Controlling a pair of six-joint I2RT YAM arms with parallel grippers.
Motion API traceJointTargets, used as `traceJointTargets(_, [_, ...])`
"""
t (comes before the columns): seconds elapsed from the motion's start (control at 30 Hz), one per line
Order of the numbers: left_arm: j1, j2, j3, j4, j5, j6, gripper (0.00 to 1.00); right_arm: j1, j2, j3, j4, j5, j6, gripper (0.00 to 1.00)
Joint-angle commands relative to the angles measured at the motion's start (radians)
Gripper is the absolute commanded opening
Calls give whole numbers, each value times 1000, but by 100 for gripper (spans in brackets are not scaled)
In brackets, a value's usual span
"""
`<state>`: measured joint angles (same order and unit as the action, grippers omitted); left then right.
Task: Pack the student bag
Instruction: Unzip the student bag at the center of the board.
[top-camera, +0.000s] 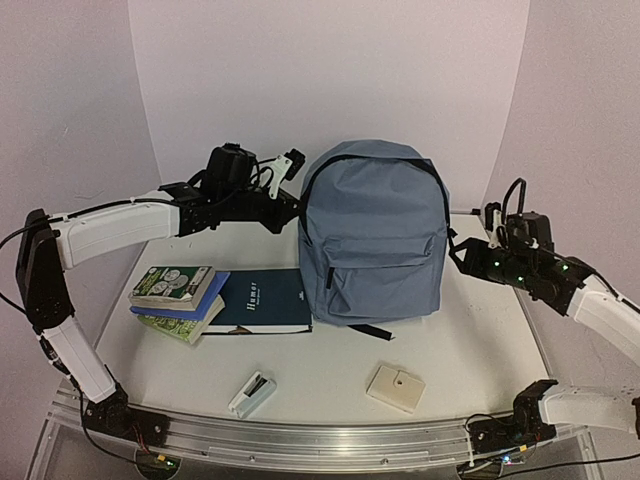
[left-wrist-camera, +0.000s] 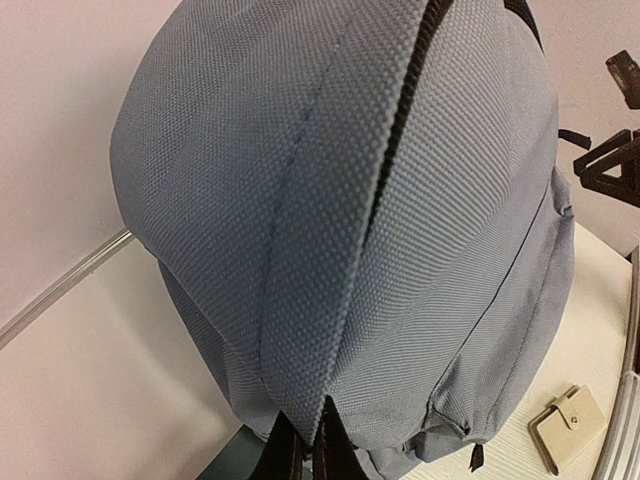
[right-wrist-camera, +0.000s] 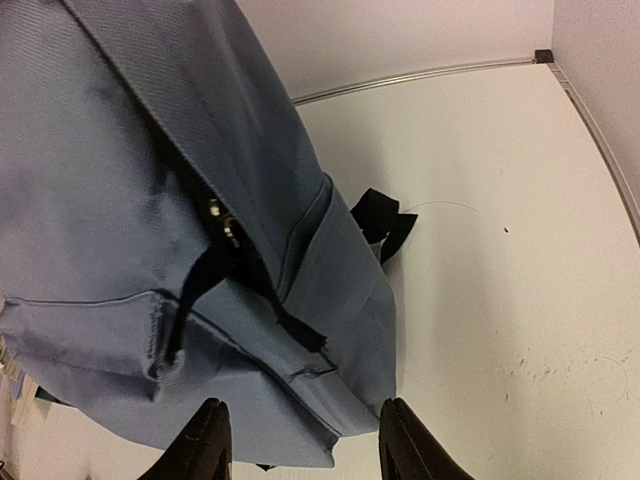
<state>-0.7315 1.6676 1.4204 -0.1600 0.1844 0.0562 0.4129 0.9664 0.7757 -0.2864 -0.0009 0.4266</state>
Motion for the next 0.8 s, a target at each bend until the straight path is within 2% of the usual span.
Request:
traceJointTargets(0.0, [9, -27, 39, -1, -7, 26, 0, 0, 51, -28, 56, 84, 6, 47])
traceJointTargets(0.2, [9, -23, 43, -3, -14, 32, 0, 0, 11, -109, 206, 105, -65, 42])
traceJointTargets(0.33, [9, -13, 46, -1, -12, 30, 0, -1, -4, -143, 318, 62, -107, 41])
traceJointTargets(0.5, [9, -1, 52, -1, -5, 24, 0, -1, 10, -146, 388, 89, -133, 34])
traceJointTargets(0.77, [9, 19, 65, -7, 3, 19, 0, -1, 102, -143, 458, 55, -158, 31])
